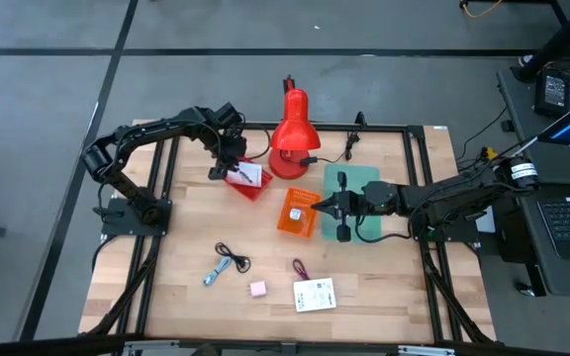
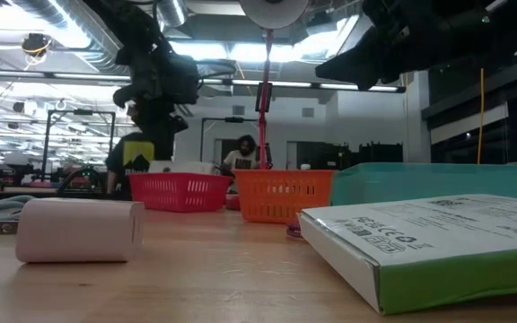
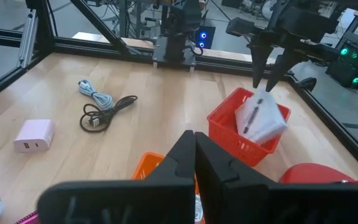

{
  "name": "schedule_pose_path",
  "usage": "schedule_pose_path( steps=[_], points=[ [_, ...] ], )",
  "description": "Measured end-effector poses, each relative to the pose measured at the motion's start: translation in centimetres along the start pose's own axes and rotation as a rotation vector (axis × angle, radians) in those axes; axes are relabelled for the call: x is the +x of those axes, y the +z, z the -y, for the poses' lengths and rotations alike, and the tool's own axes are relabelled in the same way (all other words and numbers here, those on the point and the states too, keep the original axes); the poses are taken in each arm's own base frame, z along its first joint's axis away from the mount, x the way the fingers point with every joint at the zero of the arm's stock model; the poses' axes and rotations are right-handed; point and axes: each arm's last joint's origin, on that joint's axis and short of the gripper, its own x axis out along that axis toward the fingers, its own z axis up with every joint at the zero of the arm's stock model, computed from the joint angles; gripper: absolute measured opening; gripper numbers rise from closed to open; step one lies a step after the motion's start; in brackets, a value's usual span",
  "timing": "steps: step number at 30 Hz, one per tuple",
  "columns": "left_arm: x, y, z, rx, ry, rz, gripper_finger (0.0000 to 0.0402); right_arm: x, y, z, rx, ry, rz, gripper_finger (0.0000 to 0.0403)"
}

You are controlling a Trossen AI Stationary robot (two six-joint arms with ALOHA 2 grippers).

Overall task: Pick and place items into bin
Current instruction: Put the blue charger cable into the green bin

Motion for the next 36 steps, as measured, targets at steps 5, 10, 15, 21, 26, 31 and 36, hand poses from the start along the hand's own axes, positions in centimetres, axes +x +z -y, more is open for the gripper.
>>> schedule_pose_path(
  steps=[5, 10, 15, 21, 26, 31, 36],
  points=[
    [0.0, 0.1, -0.3, 0.011, 0.045, -0.007, 0.0097, 0.0, 0.0, 0.0, 0.0, 0.0, 0.0, 0.0],
    [0.0, 0.2, -0.5, 0.017, 0.077, -0.009, 0.0091, 0.0, 0.0, 0.0, 0.0, 0.0, 0.0, 0.0],
    [-0.7, 0.3, -0.2, 0.025, 0.093, 0.008, 0.008, 0.0, 0.0, 0.0, -0.001, 0.0, 0.0, 0.0],
    [-3.2, 0.7, 1.2, 0.054, 0.139, 0.092, 0.0046, 0.0, 0.0, 0.0, 0.019, 0.0, 0.0, 0.0],
    [-5.8, 1.4, 3.8, 0.062, 0.181, 0.187, 0.0005, 0.0, 0.0, 0.0, 0.022, 0.0, 0.0, 0.0],
    [-7.2, 2.5, 7.0, 0.052, 0.156, 0.272, 0.0002, 0.0, -0.1, 0.0, 0.02, 0.002, -0.01, 0.0],
    [-6.4, 2.8, 10.4, 0.033, 0.116, 0.269, 0.0002, -0.1, -0.2, -0.6, 0.011, 0.025, -0.025, 0.0]
  ],
)
